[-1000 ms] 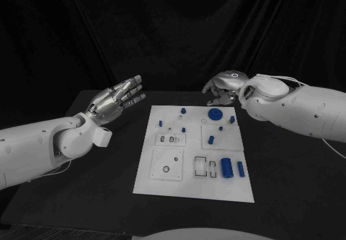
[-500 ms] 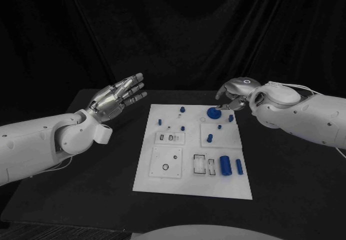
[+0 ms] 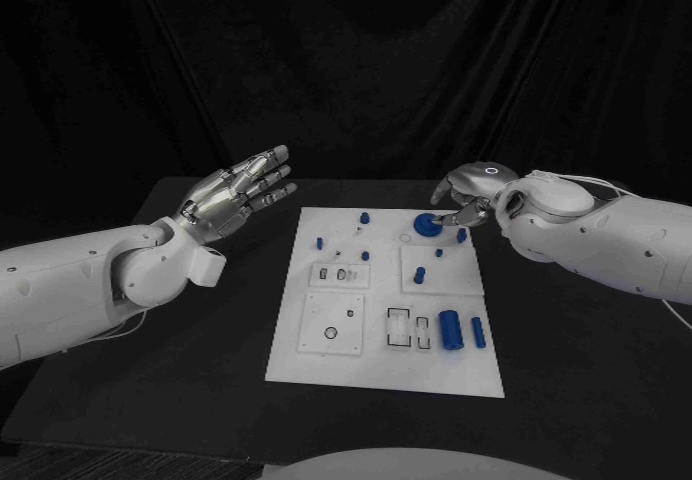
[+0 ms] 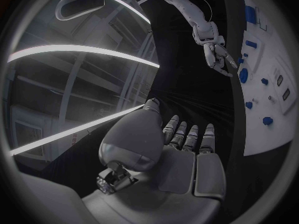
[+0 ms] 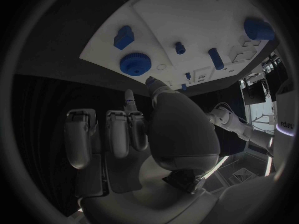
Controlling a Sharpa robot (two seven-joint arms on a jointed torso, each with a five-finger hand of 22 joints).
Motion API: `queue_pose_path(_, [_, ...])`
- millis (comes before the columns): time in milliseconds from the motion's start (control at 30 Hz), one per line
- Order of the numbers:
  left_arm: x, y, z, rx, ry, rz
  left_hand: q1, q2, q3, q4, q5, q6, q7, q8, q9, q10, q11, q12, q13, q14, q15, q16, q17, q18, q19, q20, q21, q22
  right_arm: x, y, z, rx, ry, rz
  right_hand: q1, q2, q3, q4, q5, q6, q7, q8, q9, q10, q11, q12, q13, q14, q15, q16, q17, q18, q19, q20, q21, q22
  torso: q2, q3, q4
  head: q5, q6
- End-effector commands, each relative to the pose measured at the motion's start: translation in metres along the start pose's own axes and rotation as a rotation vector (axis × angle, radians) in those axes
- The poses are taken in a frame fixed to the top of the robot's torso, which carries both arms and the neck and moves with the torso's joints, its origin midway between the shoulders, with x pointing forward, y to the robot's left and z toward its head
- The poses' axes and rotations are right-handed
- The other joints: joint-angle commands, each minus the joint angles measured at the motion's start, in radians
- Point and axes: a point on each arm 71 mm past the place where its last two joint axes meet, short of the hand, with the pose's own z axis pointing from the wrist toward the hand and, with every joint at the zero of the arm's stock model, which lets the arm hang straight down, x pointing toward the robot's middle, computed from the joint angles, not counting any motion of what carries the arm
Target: Assemble the parts on the task board
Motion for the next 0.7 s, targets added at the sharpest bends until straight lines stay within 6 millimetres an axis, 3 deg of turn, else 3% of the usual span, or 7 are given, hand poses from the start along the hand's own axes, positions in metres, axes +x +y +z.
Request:
queue_pose_path(33, [0.001,-0.002,0.000,0.010,0.016,-0.009,0.011,0.002,0.026,-0.023,0.018,0.007,-0.009,0.018,0.017,0.005,0.010,0.023,0.014,0.001,0.010,0.018,0.010,-0.021,0.002,0.011,0.014,0.008,0.002,-0.001,0.001,0.020,0.005,0.000,0.016,0.000,0.017,-0.001,0.004,-0.018,-0.002,-0.001,0.012,0.111,0.002,0.020,0.265,0.103,-0.001,0.017,0.264,-0.016,0.106,-0.010,0.029,0.276,0.000,-0.0001,0.0000,-0.001,-0.001])
queue_pose_path(233, [0.001,-0.001,0.000,0.010,0.017,-0.009,0.012,0.002,0.026,-0.024,0.019,0.006,-0.009,0.018,0.017,0.005,0.011,0.023,0.014,0.002,0.011,0.019,0.011,-0.021,0.002,0.011,0.015,0.008,0.005,0.001,0.005,0.021,0.024,-0.002,0.020,-0.007,0.010,-0.001,-0.046,-0.022,0.000,-0.001,0.016,0.111,0.003,0.020,0.265,0.103,0.001,0.017,0.264,-0.016,0.106,-0.009,0.029,0.276,0.000,0.0001,0.0005,-0.003,-0.004])
queue_pose_path(700, [0.001,-0.001,0.000,0.009,0.018,-0.010,0.012,0.002,0.026,-0.024,0.019,0.006,-0.009,0.018,0.017,0.005,0.011,0.023,0.014,0.002,0.011,0.019,0.011,-0.021,0.002,0.011,0.015,0.008,0.015,0.002,0.010,0.030,0.051,-0.005,0.021,-0.003,0.008,0.004,-0.066,-0.023,0.005,0.000,0.018,0.111,0.006,0.020,0.265,0.103,0.002,0.017,0.264,-0.016,0.106,-0.007,0.029,0.276,0.000,-0.0002,-0.0002,0.000,-0.009])
